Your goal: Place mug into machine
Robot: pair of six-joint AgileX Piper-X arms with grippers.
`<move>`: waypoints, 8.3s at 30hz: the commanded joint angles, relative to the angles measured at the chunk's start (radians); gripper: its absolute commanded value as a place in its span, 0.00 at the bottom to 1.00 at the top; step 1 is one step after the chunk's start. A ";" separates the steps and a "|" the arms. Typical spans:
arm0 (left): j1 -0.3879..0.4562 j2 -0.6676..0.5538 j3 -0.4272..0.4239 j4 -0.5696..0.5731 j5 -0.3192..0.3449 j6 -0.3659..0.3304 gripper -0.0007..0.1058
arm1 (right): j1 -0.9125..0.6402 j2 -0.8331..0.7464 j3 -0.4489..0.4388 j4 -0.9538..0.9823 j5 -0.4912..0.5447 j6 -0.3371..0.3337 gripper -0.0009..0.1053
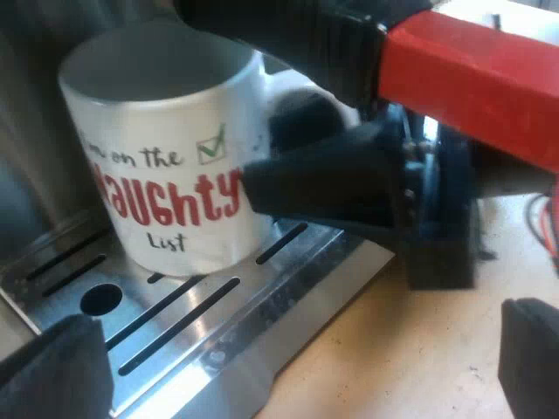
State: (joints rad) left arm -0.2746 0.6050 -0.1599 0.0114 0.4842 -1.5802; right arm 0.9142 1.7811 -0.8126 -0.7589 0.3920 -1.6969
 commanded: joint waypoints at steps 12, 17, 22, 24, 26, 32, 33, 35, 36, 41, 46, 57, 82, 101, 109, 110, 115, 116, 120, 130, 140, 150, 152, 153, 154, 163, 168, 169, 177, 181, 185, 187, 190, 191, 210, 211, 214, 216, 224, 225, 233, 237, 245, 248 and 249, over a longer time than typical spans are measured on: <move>-0.005 -0.003 -0.001 -0.023 0.006 -0.015 0.86 | -0.006 0.009 -0.039 0.083 0.011 0.019 0.46; -0.005 -0.005 -0.001 -0.026 0.006 -0.015 0.86 | 0.010 -0.050 -0.039 0.236 0.028 0.029 0.46; -0.005 -0.024 -0.001 -0.025 0.006 -0.015 0.86 | 0.022 -0.161 0.006 0.388 0.030 0.041 0.46; -0.005 -0.046 -0.001 -0.025 0.006 -0.015 0.86 | 0.022 -0.204 0.037 0.403 0.030 0.041 0.46; -0.005 -0.080 -0.001 -0.025 0.006 -0.017 0.86 | 0.022 -0.258 0.072 0.422 0.030 0.041 0.46; -0.005 -0.163 -0.013 -0.011 0.008 -0.107 0.86 | 0.041 -0.378 0.113 0.518 0.030 0.041 0.46; -0.005 -0.170 -0.016 -0.011 0.008 -0.107 0.86 | 0.048 -0.404 0.113 0.553 0.030 0.041 0.46; -0.005 -0.202 -0.043 0.044 0.008 -0.106 0.86 | 0.071 -0.472 0.113 0.623 0.032 0.040 0.46; -0.005 -0.218 -0.062 0.081 0.006 -0.106 0.86 | 0.079 -0.494 0.113 0.646 0.031 0.040 0.46; -0.005 -0.262 -0.128 0.205 0.006 -0.101 0.86 | 0.109 -0.572 0.113 0.697 0.037 0.040 0.45; -0.005 -0.342 -0.237 0.368 -0.015 -0.068 0.86 | 0.166 -0.677 0.113 0.719 0.038 0.040 0.21; -0.005 -0.464 -0.369 0.577 -0.025 -0.068 0.86 | 0.288 -0.726 0.029 0.719 0.167 0.033 0.01; -0.005 -0.478 -0.393 0.627 -0.015 -0.068 0.86 | 0.280 -0.445 -0.264 0.657 0.334 -0.035 0.01; -0.005 -0.478 -0.393 0.627 0.006 -0.068 0.86 | 0.164 -0.326 -0.311 0.553 0.306 -0.038 0.01; -0.005 -0.478 -0.393 0.627 0.006 -0.068 0.86 | 0.120 -0.309 -0.311 0.530 0.343 -0.045 0.01; -0.005 -0.478 -0.393 0.627 0.006 -0.068 0.86 | 0.111 -0.310 -0.311 0.528 0.352 -0.044 0.01; -0.005 -0.478 -0.393 0.627 0.006 -0.068 0.86 | 0.067 -0.310 -0.311 0.523 0.352 -0.044 0.01; -0.005 -0.478 -0.393 0.627 0.006 -0.068 0.86 | 0.066 -0.310 -0.311 0.523 0.352 -0.044 0.01; -0.005 -0.478 -0.393 0.627 0.006 -0.068 0.86 | 0.092 -0.330 -0.311 0.572 0.316 -0.044 0.01; -0.005 -0.478 -0.393 0.616 0.006 -0.068 0.86 | 0.227 -0.458 -0.311 0.833 0.164 0.043 0.52; -0.005 -0.427 -0.413 0.612 -0.043 -0.215 0.86 | 0.251 -0.587 -0.311 0.998 0.164 0.033 0.81; -0.005 -0.138 -0.688 0.619 -0.229 -0.256 0.86 | 0.053 -0.835 -0.311 1.346 0.090 -0.008 0.81; -0.005 -0.097 -0.718 0.619 -0.251 -0.259 0.86 | 0.000 -0.875 -0.311 1.402 0.088 -0.008 0.81; -0.003 -0.076 -0.732 0.619 -0.267 -0.259 0.86 | -0.044 -0.896 -0.311 1.434 0.080 -0.008 0.81; 0.005 -0.053 -0.744 0.619 -0.272 -0.259 0.86 | -0.093 -0.920 -0.311 1.471 0.064 -0.008 0.81; 0.174 0.014 -0.748 0.690 -0.270 -0.251 0.86 | -0.494 -1.024 -0.311 1.618 -0.155 -0.033 0.81; 0.277 0.022 -0.748 0.735 -0.262 -0.224 0.86 | -0.825 -1.056 -0.311 1.618 -0.345 -0.116 0.81; 0.277 0.022 -0.748 0.735 -0.262 -0.224 0.86 | -0.825 -1.056 -0.311 1.618 -0.345 -0.116 0.81; 0.303 -0.015 -0.748 0.835 -0.283 -0.170 0.86 | -1.006 -1.115 -0.298 1.635 -0.452 -0.172 0.81; 0.301 -0.159 -0.743 0.844 -0.339 -0.165 0.86 | -1.004 -1.248 -0.213 1.640 -0.455 -0.192 0.81; 0.301 -0.262 -0.715 0.847 -0.339 -0.165 0.86 | -1.004 -1.391 -0.133 1.639 -0.455 -0.192 0.81; 0.301 -0.299 -0.695 0.850 -0.339 -0.165 0.86 | -1.004 -1.437 -0.109 1.639 -0.455 -0.192 0.81; 0.301 -0.372 -0.654 0.850 -0.339 -0.165 0.86 | -1.004 -1.531 -0.067 1.662 -0.455 -0.192 0.81; 0.301 -0.372 -0.654 0.850 -0.339 -0.165 0.86 | -1.004 -1.531 -0.067 1.662 -0.455 -0.192 0.81; 0.301 -0.758 -0.543 1.213 -0.347 -0.121 0.86 | -1.004 -1.835 0.082 1.764 -0.465 -0.140 0.81; 0.301 -0.758 -0.541 1.224 -0.347 -0.121 0.86 | -1.004 -1.835 0.091 1.766 -0.465 -0.127 0.81; 0.301 -0.758 -0.528 1.202 -0.346 -0.121 0.86 | -1.004 -1.835 0.119 1.751 -0.465 -0.118 0.81; 0.301 -0.758 -0.518 1.175 -0.346 -0.121 0.86 | -1.004 -1.835 0.139 1.728 -0.465 -0.118 0.81; 0.301 -0.758 -0.389 1.001 -0.346 -0.123 0.86 | -1.004 -1.833 0.220 1.717 -0.505 -0.116 0.81; 0.301 -0.758 -0.382 0.999 -0.346 -0.123 0.86 | -1.004 -1.833 0.225 1.717 -0.505 -0.116 0.81; 0.301 -0.757 -0.344 0.985 -0.346 -0.123 0.86 | -1.004 -1.833 0.304 1.727 -0.505 -0.116 0.81; 0.301 -0.757 -0.340 0.980 -0.346 -0.123 0.86 | -1.004 -1.831 0.319 1.724 -0.505 -0.118 0.81; 0.301 -0.757 -0.334 0.966 -0.346 -0.121 0.86 | -1.004 -1.832 0.319 1.724 -0.502 -0.118 0.81; 0.301 -0.757 -0.334 0.966 -0.346 -0.121 0.86 | -1.004 -1.832 0.319 1.724 -0.502 -0.118 0.81; 0.301 -0.757 -0.331 0.963 -0.346 -0.121 0.86 | -1.004 -1.832 0.319 1.724 -0.502 -0.118 0.81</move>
State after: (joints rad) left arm 0.0285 -0.0119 -0.4919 0.9921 0.1478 -1.6978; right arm -0.0872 -0.0070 -0.4890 0.9680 -0.1037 -1.8124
